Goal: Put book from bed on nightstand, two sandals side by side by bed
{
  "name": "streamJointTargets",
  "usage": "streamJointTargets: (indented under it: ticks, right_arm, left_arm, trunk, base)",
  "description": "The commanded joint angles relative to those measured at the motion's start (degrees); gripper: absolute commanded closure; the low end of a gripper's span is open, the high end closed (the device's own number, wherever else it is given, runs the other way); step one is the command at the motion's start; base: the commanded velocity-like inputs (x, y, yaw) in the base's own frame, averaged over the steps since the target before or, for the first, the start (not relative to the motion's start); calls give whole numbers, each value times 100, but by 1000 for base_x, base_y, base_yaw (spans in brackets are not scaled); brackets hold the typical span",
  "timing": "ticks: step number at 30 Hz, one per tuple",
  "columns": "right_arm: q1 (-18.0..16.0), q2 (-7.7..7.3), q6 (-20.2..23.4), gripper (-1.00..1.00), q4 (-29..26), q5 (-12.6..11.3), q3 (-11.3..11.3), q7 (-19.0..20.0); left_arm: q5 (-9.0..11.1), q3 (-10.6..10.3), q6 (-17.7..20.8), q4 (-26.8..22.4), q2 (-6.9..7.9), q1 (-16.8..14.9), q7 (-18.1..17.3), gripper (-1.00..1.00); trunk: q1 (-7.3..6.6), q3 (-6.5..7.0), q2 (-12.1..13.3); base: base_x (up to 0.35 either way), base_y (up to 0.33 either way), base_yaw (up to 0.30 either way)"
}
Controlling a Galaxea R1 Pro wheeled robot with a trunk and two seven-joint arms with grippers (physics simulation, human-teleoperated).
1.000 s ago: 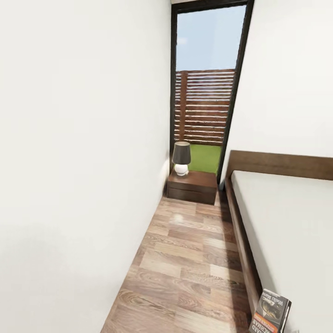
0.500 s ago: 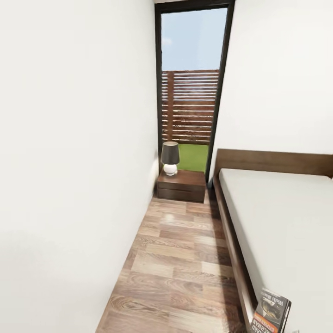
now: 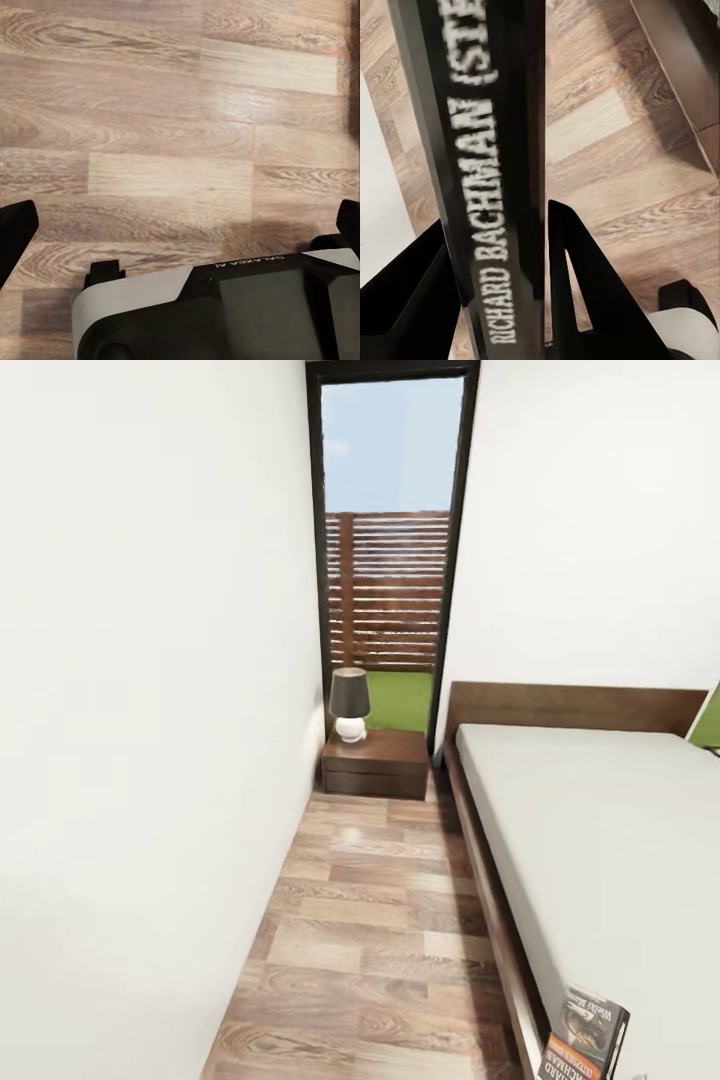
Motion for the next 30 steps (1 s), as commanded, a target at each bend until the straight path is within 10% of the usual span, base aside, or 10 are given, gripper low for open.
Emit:
streamJointTargets:
  ticks: [1,30]
  right_arm:
    - [-11,-2,31,100,19,-64,32,32]
    - [-11,-1,31,100,21,-63,32,32]
  left_arm:
    - [60,-47,-17,7,2,-5,-22,-100]
    - [60,-47,-17,7,2,-5,-22,-100]
  trunk:
    - [5,-9,-7]
    - [5,-9,-7]
  base:
    - [304,74,-7]
    - [162,9,-82]
